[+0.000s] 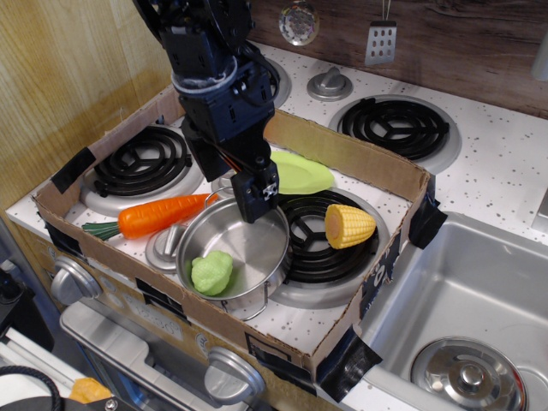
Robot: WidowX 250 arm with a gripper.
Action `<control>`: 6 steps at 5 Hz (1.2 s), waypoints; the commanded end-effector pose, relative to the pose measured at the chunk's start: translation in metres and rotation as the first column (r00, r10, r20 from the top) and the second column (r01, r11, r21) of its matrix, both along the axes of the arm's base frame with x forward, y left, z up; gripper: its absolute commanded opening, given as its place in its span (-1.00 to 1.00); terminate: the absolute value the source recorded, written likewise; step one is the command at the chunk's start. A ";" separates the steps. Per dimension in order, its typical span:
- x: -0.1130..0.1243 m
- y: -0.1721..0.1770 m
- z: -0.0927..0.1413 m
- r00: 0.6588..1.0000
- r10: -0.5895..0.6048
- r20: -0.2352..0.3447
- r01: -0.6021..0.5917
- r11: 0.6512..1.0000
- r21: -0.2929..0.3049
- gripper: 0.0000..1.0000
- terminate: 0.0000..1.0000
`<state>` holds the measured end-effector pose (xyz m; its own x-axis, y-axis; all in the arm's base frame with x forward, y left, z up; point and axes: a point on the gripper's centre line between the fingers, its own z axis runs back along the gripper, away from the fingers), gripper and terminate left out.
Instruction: Take broccoli out of pan
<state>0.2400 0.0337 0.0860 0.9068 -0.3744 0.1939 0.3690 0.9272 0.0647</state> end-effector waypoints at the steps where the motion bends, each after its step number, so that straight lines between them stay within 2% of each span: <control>1: -0.006 -0.006 -0.007 0.992 -0.121 -0.027 0.123 0.990 0.073 1.00 -1.00; 2: -0.013 -0.004 -0.013 0.989 -0.143 -0.045 0.147 0.984 0.099 1.00 -1.00; 4: -0.018 0.001 -0.023 0.988 -0.144 -0.064 0.149 0.985 0.088 1.00 -1.00; 6: -0.016 0.011 -0.045 0.986 -0.162 -0.037 0.163 0.986 0.037 1.00 -1.00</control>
